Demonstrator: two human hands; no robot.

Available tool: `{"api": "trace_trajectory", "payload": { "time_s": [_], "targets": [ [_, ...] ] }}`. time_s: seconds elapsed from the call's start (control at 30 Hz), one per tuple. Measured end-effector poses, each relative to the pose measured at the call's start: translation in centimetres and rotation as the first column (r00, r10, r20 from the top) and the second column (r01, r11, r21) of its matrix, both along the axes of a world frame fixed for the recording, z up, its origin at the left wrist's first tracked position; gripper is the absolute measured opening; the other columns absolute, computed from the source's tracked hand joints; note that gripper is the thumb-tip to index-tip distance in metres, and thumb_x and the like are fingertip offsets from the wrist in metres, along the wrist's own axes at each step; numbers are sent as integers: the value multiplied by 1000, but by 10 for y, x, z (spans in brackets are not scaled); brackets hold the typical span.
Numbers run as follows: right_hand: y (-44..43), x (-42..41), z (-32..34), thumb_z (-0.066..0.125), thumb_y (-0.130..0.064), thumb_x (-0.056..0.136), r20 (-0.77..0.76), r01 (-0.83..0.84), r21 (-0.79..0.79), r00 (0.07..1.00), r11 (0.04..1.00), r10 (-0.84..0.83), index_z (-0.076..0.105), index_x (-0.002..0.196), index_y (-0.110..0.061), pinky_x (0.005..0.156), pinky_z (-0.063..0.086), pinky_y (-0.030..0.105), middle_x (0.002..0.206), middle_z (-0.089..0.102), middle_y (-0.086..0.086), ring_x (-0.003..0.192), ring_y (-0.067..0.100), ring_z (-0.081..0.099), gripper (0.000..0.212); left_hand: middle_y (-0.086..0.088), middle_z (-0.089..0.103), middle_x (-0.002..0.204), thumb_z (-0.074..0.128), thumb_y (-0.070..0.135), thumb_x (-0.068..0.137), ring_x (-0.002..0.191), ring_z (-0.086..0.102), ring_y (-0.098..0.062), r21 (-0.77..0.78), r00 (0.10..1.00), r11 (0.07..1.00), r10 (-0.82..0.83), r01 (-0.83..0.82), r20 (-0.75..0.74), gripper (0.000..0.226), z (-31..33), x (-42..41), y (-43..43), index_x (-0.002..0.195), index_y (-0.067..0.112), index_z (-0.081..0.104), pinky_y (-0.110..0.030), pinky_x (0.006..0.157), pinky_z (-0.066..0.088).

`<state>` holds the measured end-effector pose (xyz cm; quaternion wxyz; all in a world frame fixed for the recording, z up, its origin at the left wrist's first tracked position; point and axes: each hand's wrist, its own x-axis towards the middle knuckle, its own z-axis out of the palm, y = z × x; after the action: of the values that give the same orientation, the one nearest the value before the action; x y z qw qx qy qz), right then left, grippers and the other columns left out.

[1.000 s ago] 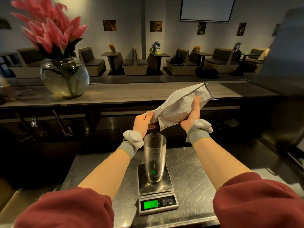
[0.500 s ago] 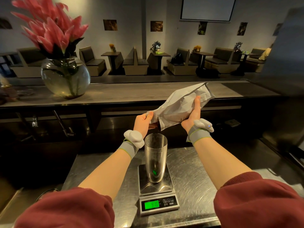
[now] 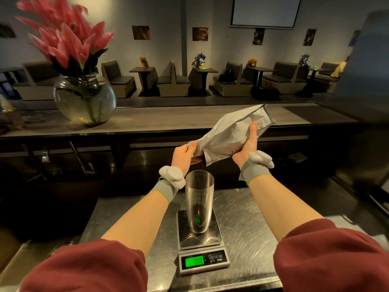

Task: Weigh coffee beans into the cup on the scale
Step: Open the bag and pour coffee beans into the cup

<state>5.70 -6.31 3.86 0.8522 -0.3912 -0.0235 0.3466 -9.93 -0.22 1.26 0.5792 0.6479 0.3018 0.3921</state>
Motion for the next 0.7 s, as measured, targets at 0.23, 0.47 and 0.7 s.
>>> {"api": "trace_trajectory", "payload": {
  "time_s": [0.23,0.47,0.7],
  "targets": [
    [-2,-2,1,65,-64,74,-16,-3,12,1000,1000,3,50,138,-24,112,37,49,140,54,4,126,27,50,76,-11,62,93,39,22,95,55,66,-8,8,1000,1000,-3,3,12,32,3,0,-2,110,2,59,-15,53,55],
    [-4,-1,4,66,-65,72,-7,-7,8,1000,1000,7,46,141,-25,113,36,50,142,52,4,128,28,48,82,-8,61,94,38,25,95,79,64,-24,11,1000,1000,3,-3,-6,32,4,-2,-5,112,5,58,-13,55,55],
    [-7,-2,5,64,-64,75,1,-25,14,1000,1000,25,46,141,-25,112,36,49,142,53,4,127,28,49,79,-9,60,95,39,22,95,59,64,-8,25,1000,999,21,-21,7,32,3,0,-5,112,2,58,-12,51,53]
  ]
}}
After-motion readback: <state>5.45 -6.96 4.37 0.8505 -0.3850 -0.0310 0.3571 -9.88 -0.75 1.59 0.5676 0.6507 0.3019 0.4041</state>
